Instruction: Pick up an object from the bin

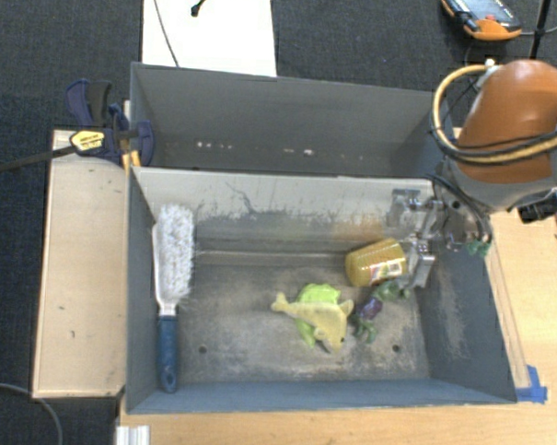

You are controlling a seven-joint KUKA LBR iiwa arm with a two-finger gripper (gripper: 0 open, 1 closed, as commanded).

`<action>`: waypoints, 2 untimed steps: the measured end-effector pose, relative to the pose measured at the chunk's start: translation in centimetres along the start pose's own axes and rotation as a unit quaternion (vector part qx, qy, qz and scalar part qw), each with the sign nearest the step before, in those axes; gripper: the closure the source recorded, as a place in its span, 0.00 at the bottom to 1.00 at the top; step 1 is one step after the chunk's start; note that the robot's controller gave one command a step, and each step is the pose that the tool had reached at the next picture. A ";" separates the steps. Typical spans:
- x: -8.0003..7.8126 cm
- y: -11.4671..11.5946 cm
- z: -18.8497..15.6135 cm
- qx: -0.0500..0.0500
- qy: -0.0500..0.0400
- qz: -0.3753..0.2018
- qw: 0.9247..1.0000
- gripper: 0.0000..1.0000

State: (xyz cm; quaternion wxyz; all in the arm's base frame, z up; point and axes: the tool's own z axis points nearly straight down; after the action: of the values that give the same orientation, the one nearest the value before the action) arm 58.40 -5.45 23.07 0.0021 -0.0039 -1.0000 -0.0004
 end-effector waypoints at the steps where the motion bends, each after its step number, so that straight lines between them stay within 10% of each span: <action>1: -0.1 0.0 -0.5 0.001 -0.004 -0.001 1.000 0.00; 2: 3.7 0.6 1.0 0.000 -0.005 0.036 0.999 0.00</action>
Offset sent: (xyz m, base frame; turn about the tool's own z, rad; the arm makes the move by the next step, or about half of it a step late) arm -0.0988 0.0165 -0.0361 0.1974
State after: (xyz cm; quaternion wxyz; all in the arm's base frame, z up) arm 54.72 -4.82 22.04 -0.0029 -0.0403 -0.9992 -0.0001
